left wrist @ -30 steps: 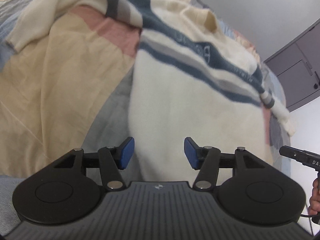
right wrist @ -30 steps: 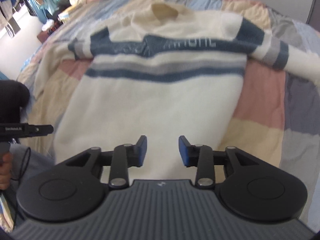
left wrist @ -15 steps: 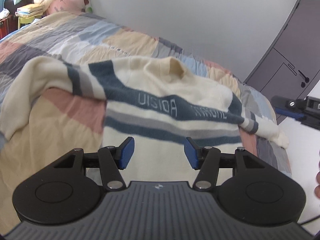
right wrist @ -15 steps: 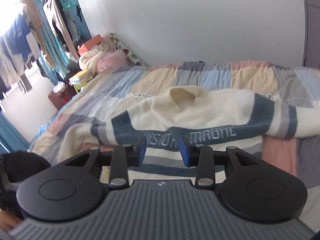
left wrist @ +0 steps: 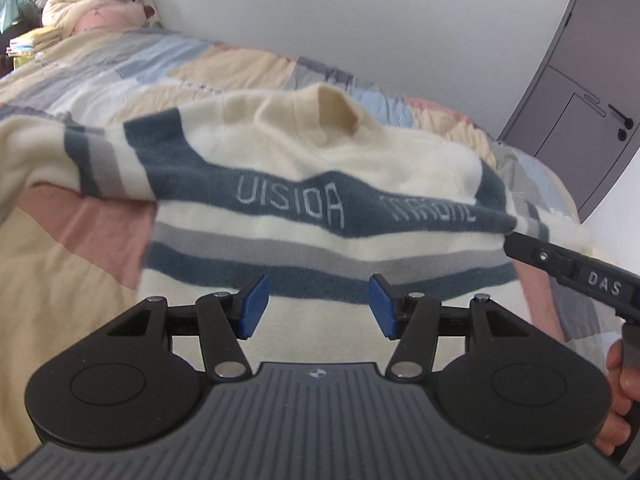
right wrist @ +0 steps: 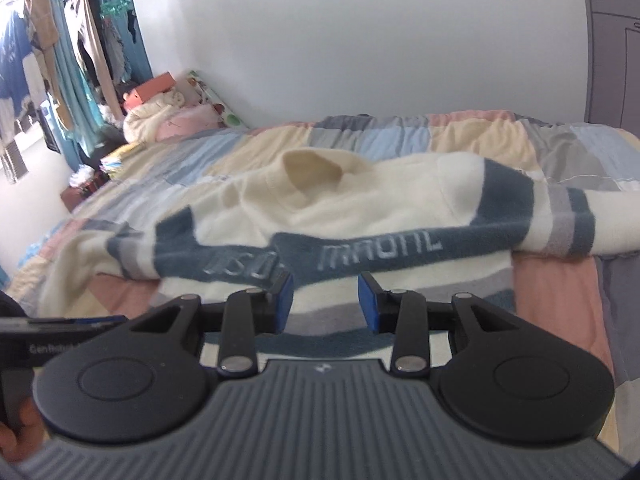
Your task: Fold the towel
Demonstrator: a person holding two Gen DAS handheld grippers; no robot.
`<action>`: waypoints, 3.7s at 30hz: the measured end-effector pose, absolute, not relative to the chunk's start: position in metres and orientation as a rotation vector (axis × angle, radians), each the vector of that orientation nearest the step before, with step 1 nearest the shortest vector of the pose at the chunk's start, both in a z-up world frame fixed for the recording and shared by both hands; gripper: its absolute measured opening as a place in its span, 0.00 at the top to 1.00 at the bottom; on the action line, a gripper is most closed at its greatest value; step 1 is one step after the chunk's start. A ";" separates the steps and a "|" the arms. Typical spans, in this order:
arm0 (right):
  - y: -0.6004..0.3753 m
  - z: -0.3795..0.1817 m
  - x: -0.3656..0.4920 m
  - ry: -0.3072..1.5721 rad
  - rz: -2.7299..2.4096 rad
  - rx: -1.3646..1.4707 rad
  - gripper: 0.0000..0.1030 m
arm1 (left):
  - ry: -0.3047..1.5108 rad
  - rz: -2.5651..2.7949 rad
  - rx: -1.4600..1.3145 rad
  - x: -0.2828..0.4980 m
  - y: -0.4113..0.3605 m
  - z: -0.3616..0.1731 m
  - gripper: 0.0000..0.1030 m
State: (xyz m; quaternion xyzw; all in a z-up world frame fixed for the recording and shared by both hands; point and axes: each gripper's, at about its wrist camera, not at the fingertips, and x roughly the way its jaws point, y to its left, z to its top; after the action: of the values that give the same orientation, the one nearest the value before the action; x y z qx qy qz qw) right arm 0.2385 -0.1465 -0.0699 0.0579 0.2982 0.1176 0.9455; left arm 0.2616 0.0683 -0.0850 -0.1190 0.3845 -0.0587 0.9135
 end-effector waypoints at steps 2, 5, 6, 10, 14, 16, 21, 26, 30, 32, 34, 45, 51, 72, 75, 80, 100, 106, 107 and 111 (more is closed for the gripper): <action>-0.148 -0.087 0.242 0.614 0.213 0.105 0.62 | 0.816 -0.118 -0.261 0.274 0.068 -0.103 0.41; -0.151 -0.108 0.255 0.655 0.205 0.119 0.62 | 0.826 -0.108 -0.249 0.289 0.067 -0.122 0.41; -0.151 -0.114 0.259 0.658 0.194 0.113 0.62 | 0.826 -0.105 -0.248 0.293 0.067 -0.127 0.41; -0.156 -0.131 0.279 0.692 0.163 0.167 0.62 | 0.850 -0.104 -0.233 0.308 0.065 -0.147 0.41; -0.160 -0.147 0.297 0.724 0.123 0.165 0.63 | 0.863 -0.088 -0.227 0.312 0.064 -0.166 0.41; -0.162 -0.160 0.304 0.762 0.118 0.172 0.63 | 0.856 -0.081 -0.252 0.311 0.067 -0.171 0.41; -0.157 -0.170 0.310 0.783 0.119 0.155 0.62 | 0.849 -0.089 -0.260 0.308 0.070 -0.174 0.41; -0.175 -0.159 0.307 0.758 0.108 0.307 0.63 | 0.845 -0.099 -0.306 0.298 0.075 -0.170 0.41; -0.193 -0.139 0.298 0.661 0.058 0.374 0.62 | 0.849 -0.117 -0.369 0.286 0.081 -0.166 0.41; -0.207 -0.135 0.298 0.648 0.024 0.429 0.62 | 0.847 -0.122 -0.374 0.282 0.081 -0.164 0.41; -0.220 -0.133 0.299 0.639 -0.016 0.461 0.61 | 0.844 -0.122 -0.367 0.279 0.079 -0.163 0.41; -0.303 -0.148 0.347 0.510 -0.279 0.536 0.16 | 0.853 -0.121 -0.398 0.273 0.082 -0.165 0.40; -0.362 -0.193 0.359 0.430 -0.311 0.747 0.15 | 0.849 -0.127 -0.389 0.271 0.080 -0.164 0.40; -0.524 -0.213 0.390 0.002 -0.440 0.901 0.14 | 0.772 -0.073 -0.453 0.285 0.094 -0.167 0.40; -0.553 -0.213 0.386 -0.032 -0.486 0.920 0.14 | 0.766 -0.063 -0.460 0.285 0.093 -0.167 0.40; -0.582 -0.208 0.382 0.042 -0.608 0.827 0.82 | 0.759 -0.063 -0.422 0.288 0.084 -0.163 0.40; -0.554 -0.056 0.389 0.090 -0.492 0.445 0.91 | 0.858 -0.037 -0.262 0.294 0.071 -0.161 0.40; -0.459 0.020 0.367 0.044 -0.315 0.234 0.91 | 0.856 -0.096 -0.387 0.274 0.086 -0.147 0.40; -0.440 0.031 0.359 0.032 -0.279 0.213 0.91 | 0.844 -0.100 -0.396 0.272 0.089 -0.144 0.40; -0.364 0.058 0.335 0.047 -0.175 0.135 0.91 | 0.794 -0.113 -0.416 0.263 0.100 -0.131 0.40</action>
State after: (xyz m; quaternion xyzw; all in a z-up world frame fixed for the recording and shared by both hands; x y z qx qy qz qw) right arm 0.3352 -0.3641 0.0577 0.0674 0.0236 -0.0875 0.9936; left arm 0.2634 0.1003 -0.1313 -0.2011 0.3835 -0.0544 0.8998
